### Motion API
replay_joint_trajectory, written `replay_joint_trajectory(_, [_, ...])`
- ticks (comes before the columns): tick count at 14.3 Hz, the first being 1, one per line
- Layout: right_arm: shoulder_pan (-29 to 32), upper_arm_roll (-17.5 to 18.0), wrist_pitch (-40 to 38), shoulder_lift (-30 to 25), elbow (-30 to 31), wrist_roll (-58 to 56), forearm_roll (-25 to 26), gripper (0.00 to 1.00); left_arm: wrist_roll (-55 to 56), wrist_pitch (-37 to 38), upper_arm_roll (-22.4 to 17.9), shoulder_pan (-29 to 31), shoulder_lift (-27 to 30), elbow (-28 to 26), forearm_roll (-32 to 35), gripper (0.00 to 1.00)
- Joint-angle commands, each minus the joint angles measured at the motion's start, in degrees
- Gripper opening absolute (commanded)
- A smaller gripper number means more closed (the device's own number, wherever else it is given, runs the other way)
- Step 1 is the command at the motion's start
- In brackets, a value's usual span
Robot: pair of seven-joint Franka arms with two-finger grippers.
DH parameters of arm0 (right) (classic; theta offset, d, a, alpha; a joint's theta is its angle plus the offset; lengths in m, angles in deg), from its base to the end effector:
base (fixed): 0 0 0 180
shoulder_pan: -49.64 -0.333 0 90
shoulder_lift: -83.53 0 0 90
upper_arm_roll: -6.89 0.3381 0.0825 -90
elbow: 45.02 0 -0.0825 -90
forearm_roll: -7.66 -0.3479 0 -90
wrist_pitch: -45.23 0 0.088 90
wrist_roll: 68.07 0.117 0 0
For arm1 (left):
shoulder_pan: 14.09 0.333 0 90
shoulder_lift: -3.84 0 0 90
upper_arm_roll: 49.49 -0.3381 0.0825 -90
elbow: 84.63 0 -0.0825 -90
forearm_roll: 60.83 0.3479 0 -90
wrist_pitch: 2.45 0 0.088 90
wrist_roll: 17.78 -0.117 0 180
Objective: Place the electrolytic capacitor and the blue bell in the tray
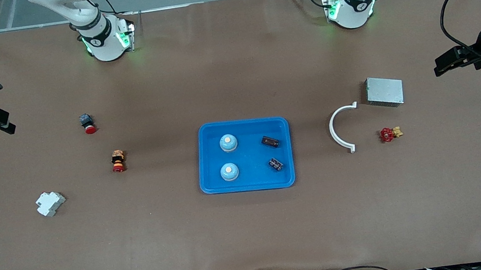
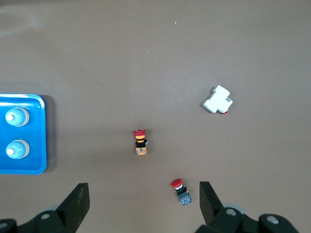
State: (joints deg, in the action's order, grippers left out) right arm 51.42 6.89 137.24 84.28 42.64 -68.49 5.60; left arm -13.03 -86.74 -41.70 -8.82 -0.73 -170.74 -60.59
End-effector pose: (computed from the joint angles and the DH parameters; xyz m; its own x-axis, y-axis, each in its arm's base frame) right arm 0.5274 -0.0123 0.6509 0.9977 -0.0249 0.0630 -0.0227 -0.9991 -0.0355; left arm 0.5319 -0.0196 0.6161 0.9931 0.0388 -0.1107 0.0388 -0.9992 -0.0026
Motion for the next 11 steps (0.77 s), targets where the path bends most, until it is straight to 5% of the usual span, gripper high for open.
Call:
replay_joint_trajectory(1, [-1.26,-1.59,0.45,-0.66,0.67,0.68,-0.14,1.00,0.00,0.27,0.12,0.44,0.09,0.77,-1.03,1.00])
replay_joint_trajectory(11, [-0.82,-1.59,0.02,-0.66,0.76,0.42,0.30,1.00,-0.18,0.36,0.38,0.09,0.35,0.68,-0.85,1.00])
